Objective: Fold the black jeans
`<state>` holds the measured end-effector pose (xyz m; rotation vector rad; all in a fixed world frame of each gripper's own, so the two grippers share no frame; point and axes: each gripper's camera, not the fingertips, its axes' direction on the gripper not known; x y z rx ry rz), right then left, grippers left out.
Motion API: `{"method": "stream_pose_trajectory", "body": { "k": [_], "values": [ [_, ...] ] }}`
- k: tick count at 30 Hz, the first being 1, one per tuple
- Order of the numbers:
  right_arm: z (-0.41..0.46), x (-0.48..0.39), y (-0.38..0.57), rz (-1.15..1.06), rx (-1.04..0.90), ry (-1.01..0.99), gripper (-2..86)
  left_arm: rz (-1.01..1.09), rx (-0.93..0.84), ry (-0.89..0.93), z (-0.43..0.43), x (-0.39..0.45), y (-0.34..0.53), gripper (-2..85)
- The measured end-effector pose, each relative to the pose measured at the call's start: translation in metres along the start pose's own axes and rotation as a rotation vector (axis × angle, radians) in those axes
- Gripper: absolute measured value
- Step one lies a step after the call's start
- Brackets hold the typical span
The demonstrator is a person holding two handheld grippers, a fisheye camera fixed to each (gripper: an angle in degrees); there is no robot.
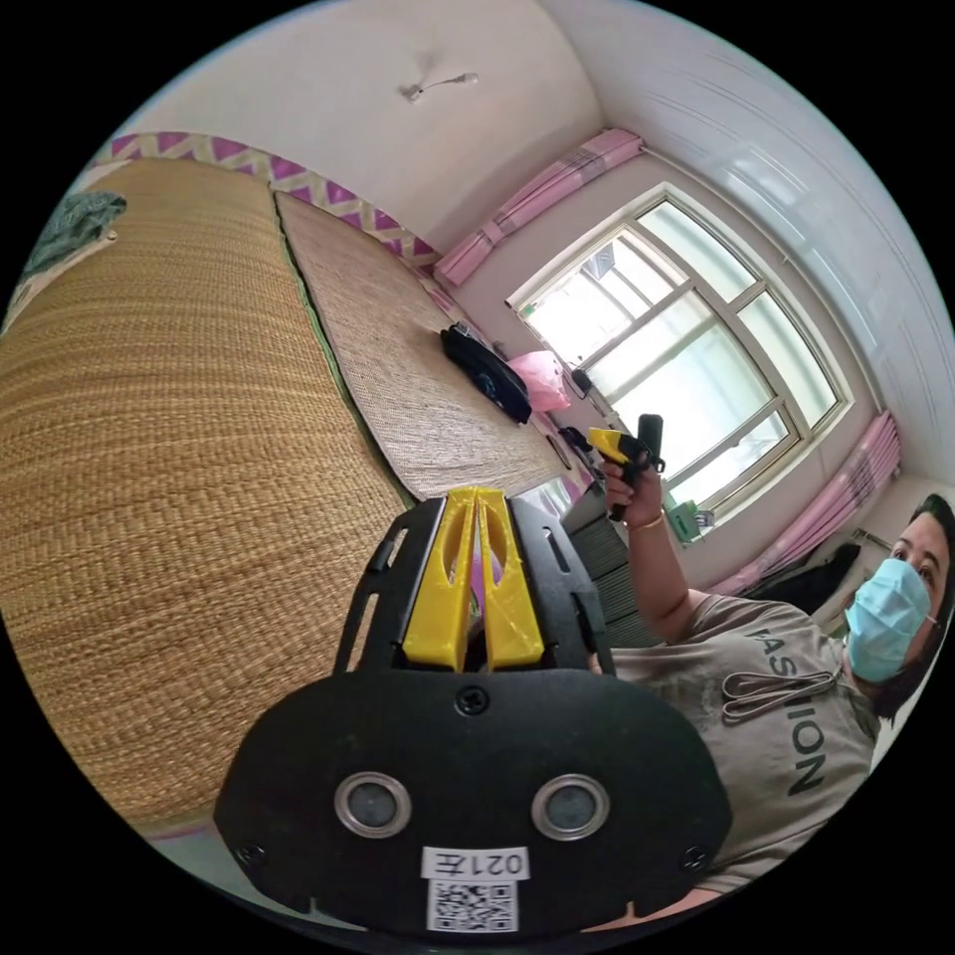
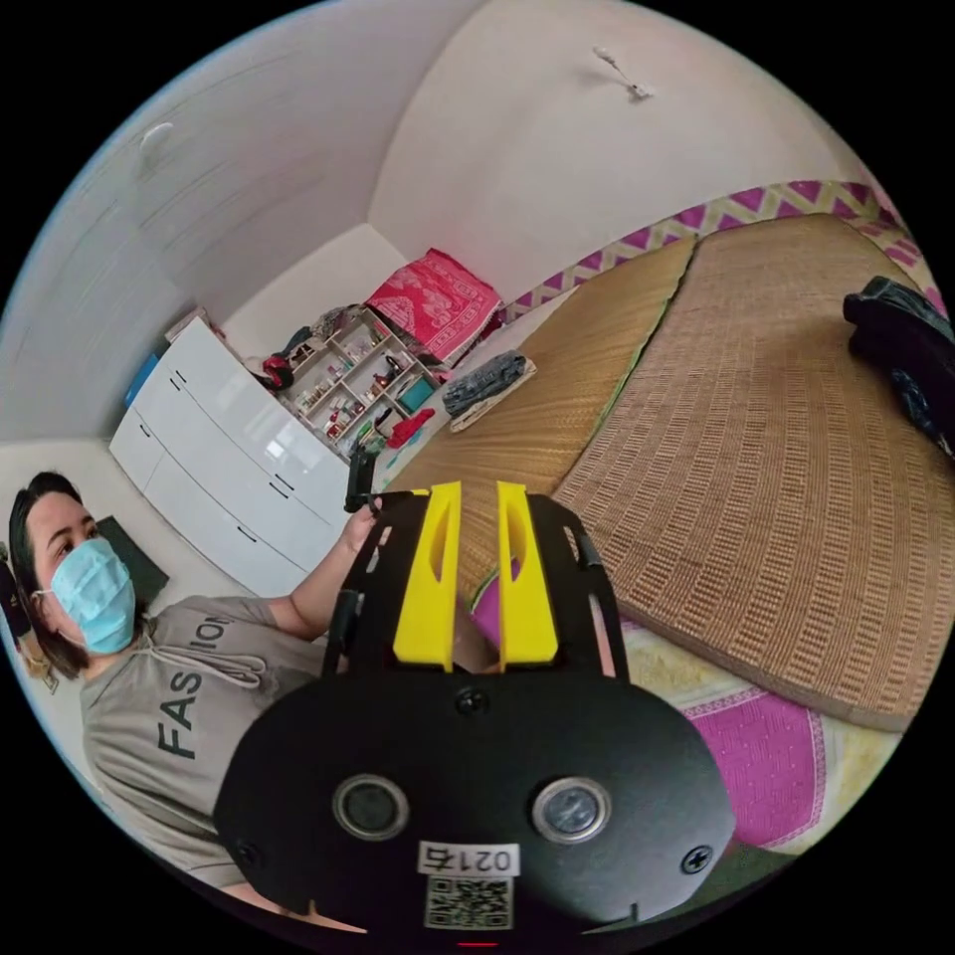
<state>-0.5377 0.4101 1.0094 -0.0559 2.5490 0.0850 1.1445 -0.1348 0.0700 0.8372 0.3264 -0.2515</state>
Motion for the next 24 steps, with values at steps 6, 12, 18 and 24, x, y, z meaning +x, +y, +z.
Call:
{"method": "stream_pose_trajectory", "body": {
  "k": [6,12,18,24],
  "values": [
    [0.093,-0.043,-0.111,-0.069,-0.141,-0.033,6.9,0.026,0.023,-0.107,-0.028,-0.015,-0.001,-1.0],
    [0.227,-0.104,-0.255,-0.197,-0.263,-0.100,6.7,0.129,0.217,-0.327,-0.095,-0.066,0.016,-1.0],
    [0.407,-0.232,-0.370,-0.697,-0.344,-0.015,2.4,0.031,0.313,-0.242,-0.131,-0.139,0.037,-1.0],
    [0.576,-0.338,-0.446,-0.929,-0.279,0.107,2.6,-0.059,0.390,-0.119,-0.150,-0.169,0.061,-1.0]
  ]
}}
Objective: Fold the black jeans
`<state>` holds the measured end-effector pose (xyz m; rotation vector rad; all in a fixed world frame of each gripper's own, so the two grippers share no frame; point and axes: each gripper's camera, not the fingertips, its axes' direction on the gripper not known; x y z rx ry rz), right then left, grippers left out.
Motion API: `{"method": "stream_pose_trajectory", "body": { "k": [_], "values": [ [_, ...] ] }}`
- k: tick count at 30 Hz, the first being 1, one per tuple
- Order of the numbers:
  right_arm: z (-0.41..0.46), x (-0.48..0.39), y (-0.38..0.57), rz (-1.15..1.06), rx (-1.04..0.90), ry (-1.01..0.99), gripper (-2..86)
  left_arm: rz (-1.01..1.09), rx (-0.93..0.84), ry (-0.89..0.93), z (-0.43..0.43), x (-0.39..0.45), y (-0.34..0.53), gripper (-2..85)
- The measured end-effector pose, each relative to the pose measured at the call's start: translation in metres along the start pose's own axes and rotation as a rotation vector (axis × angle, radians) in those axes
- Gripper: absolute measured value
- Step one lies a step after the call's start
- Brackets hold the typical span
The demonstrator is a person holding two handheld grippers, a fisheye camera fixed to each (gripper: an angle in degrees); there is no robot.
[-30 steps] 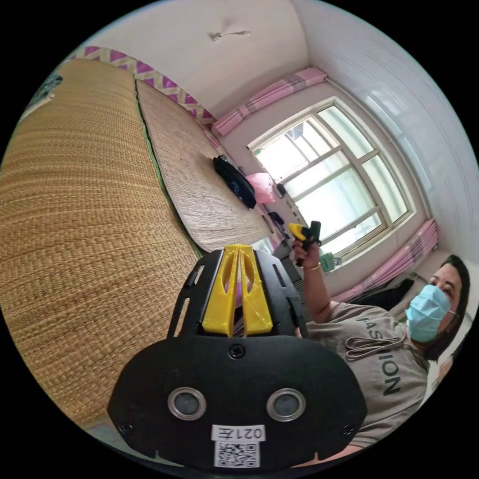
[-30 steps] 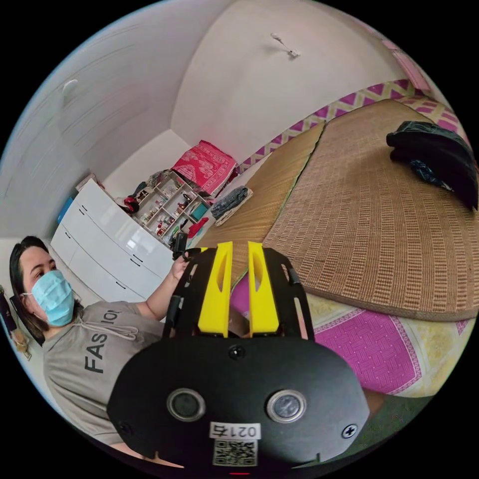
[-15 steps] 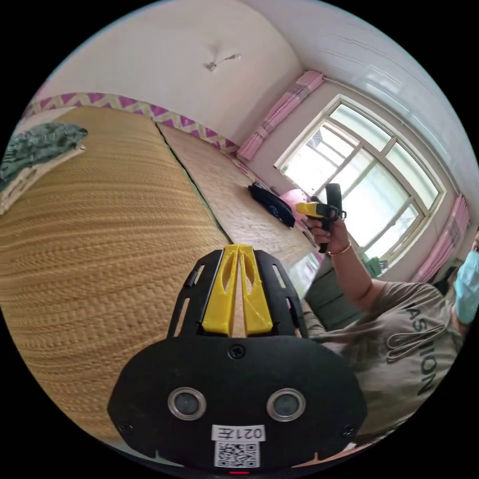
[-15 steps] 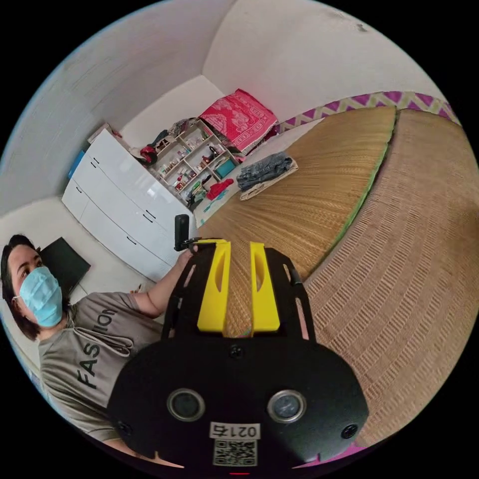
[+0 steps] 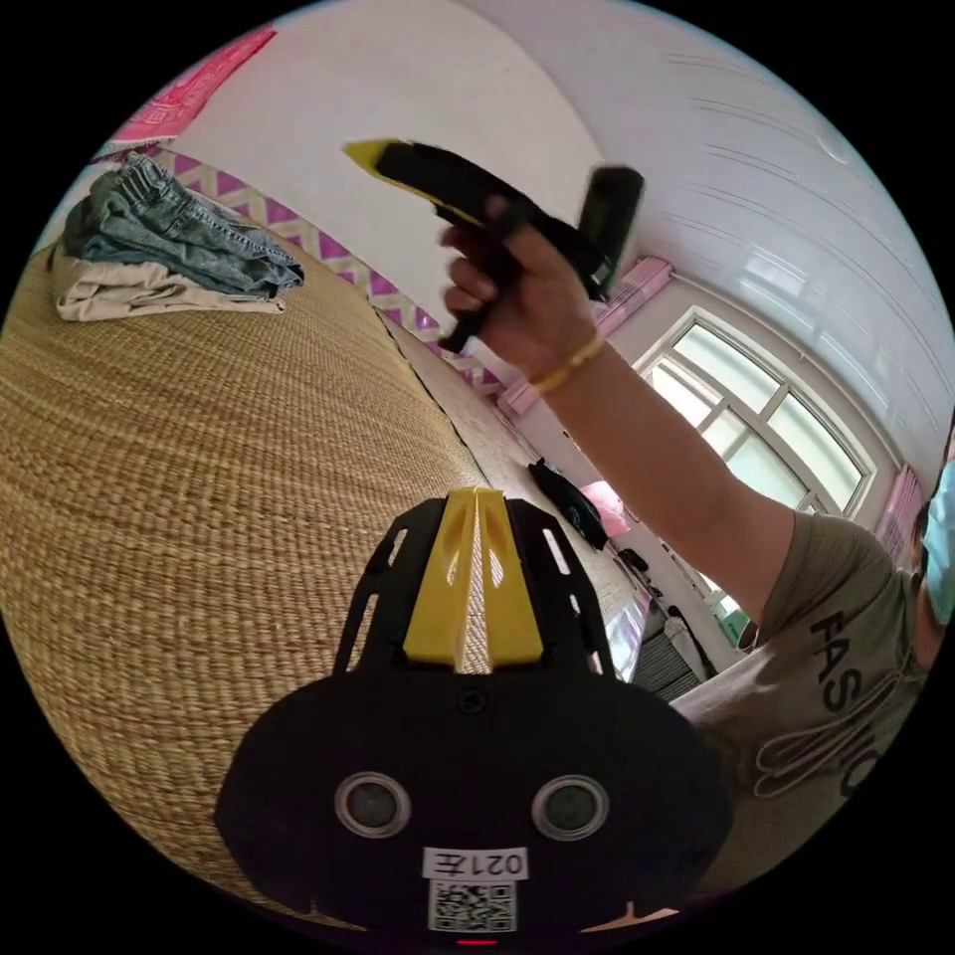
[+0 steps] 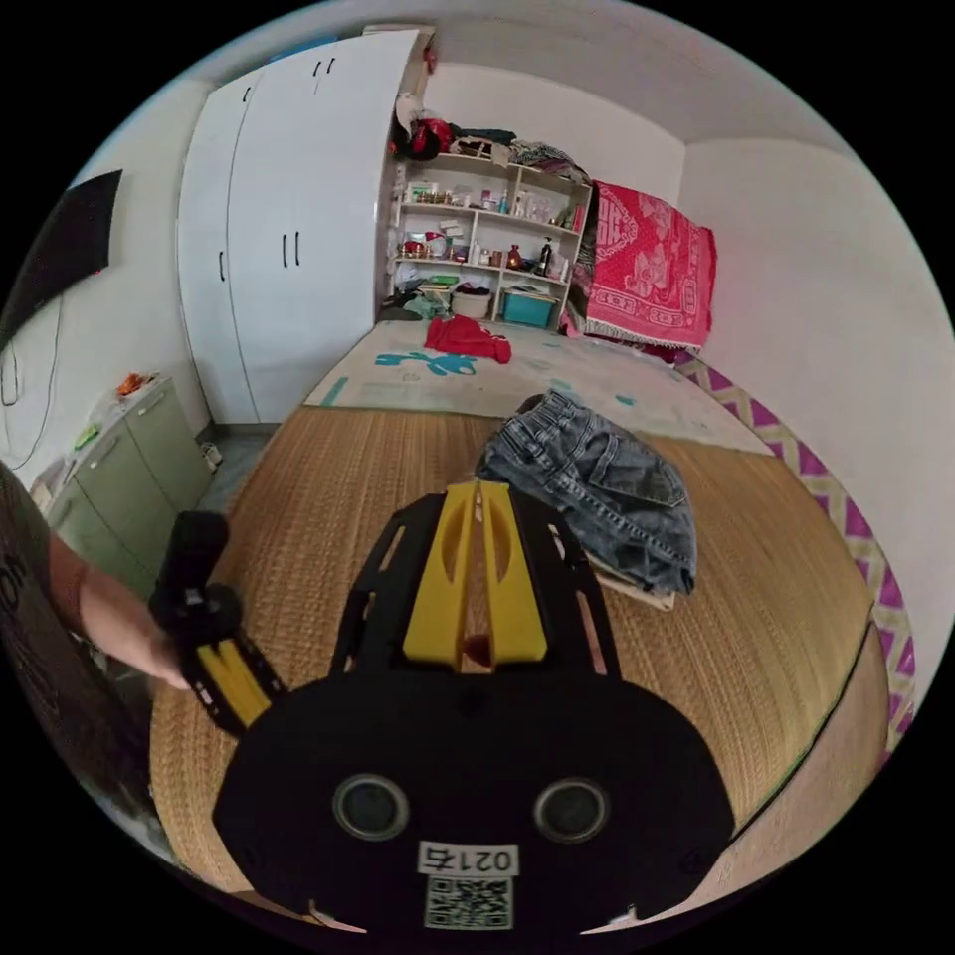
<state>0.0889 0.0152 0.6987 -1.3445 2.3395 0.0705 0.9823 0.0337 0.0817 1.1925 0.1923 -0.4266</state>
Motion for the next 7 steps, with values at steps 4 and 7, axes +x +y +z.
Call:
{"method": "stream_pose_trajectory", "body": {
  "k": [4,7],
  "values": [
    [0.080,-0.001,-0.073,-0.078,-0.145,0.148,9.0,0.002,0.015,0.007,-0.008,-0.002,0.007,-1.0],
    [0.137,-0.020,-0.108,-0.239,-0.244,0.234,15.2,-0.015,0.033,0.019,-0.014,-0.007,0.012,-1.0]
  ]
}}
